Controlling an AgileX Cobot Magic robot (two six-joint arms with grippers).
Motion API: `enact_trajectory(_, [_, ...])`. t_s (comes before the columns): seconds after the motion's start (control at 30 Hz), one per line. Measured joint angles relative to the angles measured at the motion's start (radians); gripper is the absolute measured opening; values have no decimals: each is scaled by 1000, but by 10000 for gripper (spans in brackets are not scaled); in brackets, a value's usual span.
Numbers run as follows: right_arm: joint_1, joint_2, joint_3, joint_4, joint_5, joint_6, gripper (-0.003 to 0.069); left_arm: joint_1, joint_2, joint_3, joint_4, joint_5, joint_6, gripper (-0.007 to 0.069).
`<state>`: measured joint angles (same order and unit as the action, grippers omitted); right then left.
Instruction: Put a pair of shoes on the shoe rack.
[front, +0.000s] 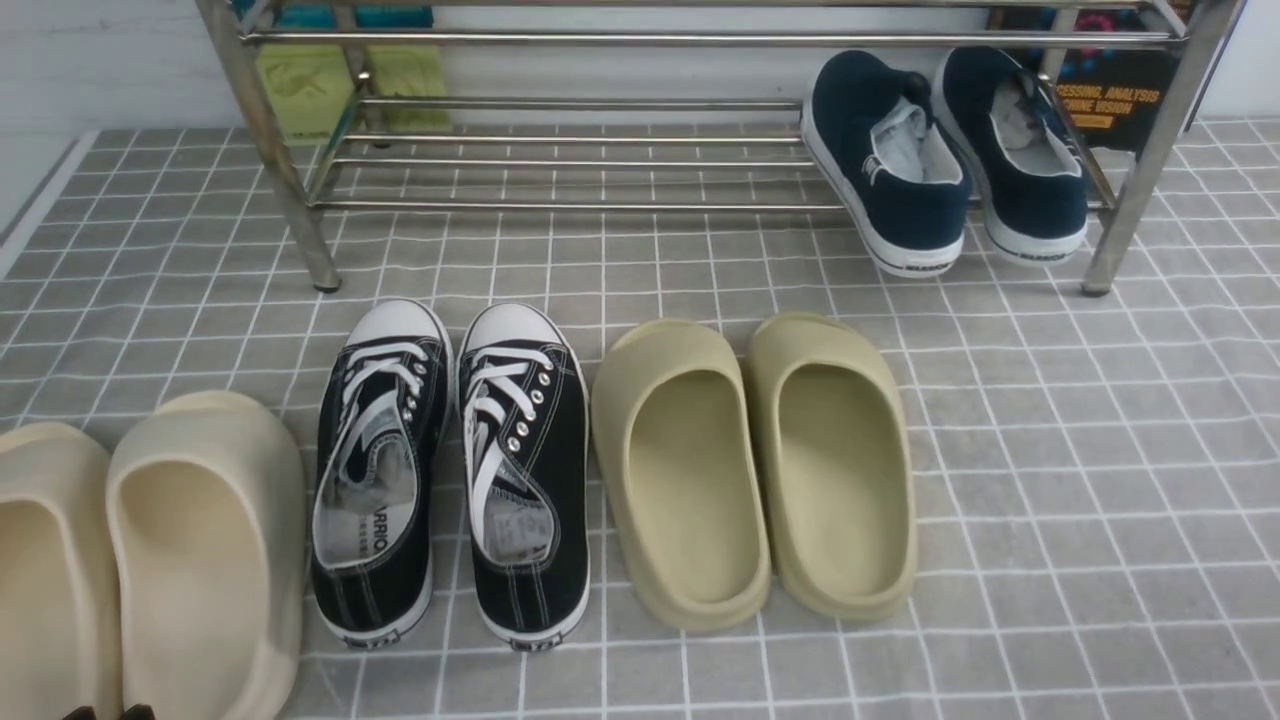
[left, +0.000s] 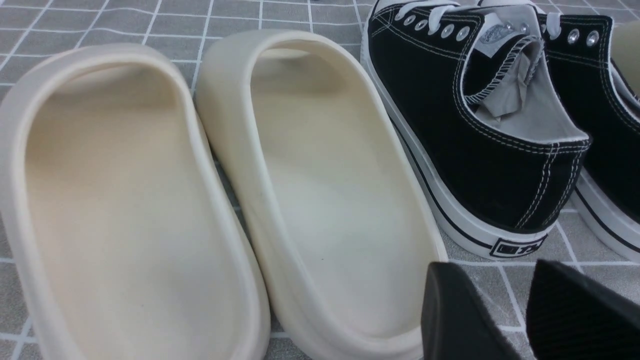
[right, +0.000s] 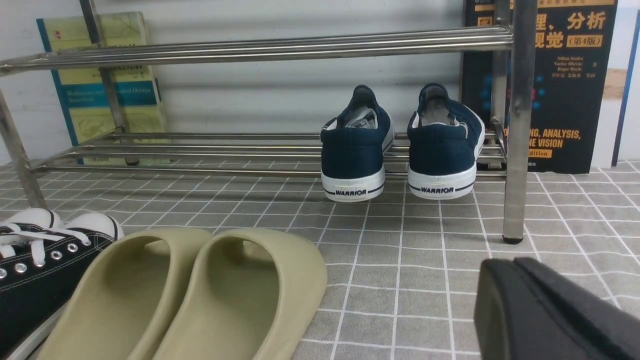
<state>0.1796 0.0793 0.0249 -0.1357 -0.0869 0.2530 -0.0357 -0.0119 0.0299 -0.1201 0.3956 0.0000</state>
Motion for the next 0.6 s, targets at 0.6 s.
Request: enact_trajectory(0.6, [-168, -89, 0, 111, 409, 0, 11, 0, 0, 0, 1, 0, 0, 239])
